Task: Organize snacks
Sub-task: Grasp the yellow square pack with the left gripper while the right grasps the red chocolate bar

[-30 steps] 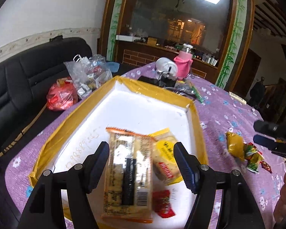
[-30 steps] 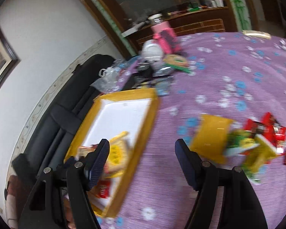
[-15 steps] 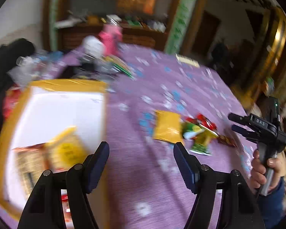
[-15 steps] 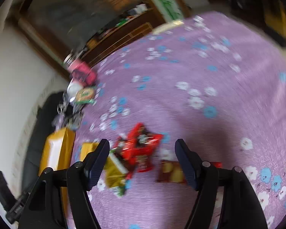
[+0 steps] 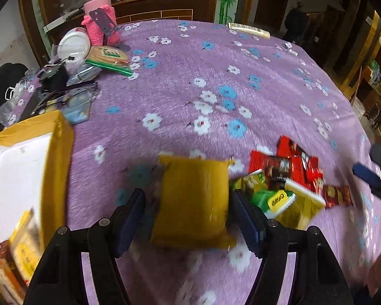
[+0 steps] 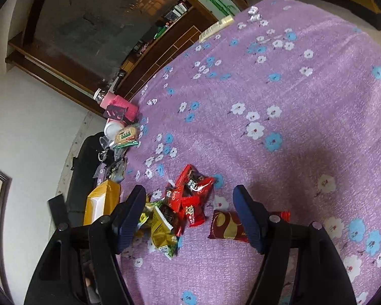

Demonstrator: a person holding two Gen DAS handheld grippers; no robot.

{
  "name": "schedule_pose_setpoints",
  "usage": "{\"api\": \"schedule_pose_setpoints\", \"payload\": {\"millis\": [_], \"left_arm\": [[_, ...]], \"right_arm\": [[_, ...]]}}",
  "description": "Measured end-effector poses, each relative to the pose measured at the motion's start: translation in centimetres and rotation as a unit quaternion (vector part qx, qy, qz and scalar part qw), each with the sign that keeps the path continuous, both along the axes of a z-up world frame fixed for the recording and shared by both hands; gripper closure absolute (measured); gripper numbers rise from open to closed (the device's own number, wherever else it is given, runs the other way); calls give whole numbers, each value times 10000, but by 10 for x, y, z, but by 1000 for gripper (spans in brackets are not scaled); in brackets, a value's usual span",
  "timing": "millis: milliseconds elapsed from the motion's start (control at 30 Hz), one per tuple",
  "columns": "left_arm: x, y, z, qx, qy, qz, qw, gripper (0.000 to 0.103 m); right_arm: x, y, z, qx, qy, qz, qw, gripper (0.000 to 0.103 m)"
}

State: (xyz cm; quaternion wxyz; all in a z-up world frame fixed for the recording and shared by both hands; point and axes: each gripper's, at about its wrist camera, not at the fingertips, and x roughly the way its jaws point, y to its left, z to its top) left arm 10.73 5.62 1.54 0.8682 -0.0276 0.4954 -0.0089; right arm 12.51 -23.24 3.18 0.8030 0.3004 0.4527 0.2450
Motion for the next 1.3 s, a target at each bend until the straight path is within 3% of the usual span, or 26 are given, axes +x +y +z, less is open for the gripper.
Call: {"api": "schedule_pose_setpoints", "payload": {"millis": [67, 167, 333, 433, 500, 767, 867, 1000, 1067, 1200, 1300], "left_arm": [[3, 1, -5, -42, -33, 52, 10000, 47], [-2, 1, -7, -202, -104, 180, 9996, 52], [-29, -1, 2, -151, -420, 127, 9989, 52], [-34, 3, -1, -295, -652, 115, 9974, 52], [-31, 8, -6, -485, -602, 76, 9970, 52], [-29, 19, -5, -779, -643, 63, 9949, 52], [-31, 20, -3, -848, -657, 68, 9942, 52], [-33, 17, -1, -804, -716, 42, 9942, 52], [-34, 17, 0, -772, -760, 53, 9941, 52], [-34, 19, -1, -730, -774, 93, 9943, 52], [-34, 20, 0, -747, -799, 92, 9940, 52]], "right_arm": [[1, -1, 1, -93, -30, -38, 9999, 33], [6, -2, -3, -461, 11, -85, 9989, 33], [20, -10, -26, -635, 543, -125, 9964, 33], [19, -11, -24, -803, 465, -151, 9956, 33], [17, -10, -24, -839, 418, -88, 9956, 33], [-18, 21, -21, -1588, 204, 711, 9845, 33], [-42, 41, -21, -1715, 130, 1350, 9758, 33], [-49, 50, -18, -2459, -37, 1141, 9625, 40], [-43, 51, -19, -2471, -32, 1047, 9633, 43], [-39, 62, -19, -3061, -134, 839, 9482, 73], [-41, 68, -19, -3266, -210, 760, 9419, 77]]}}
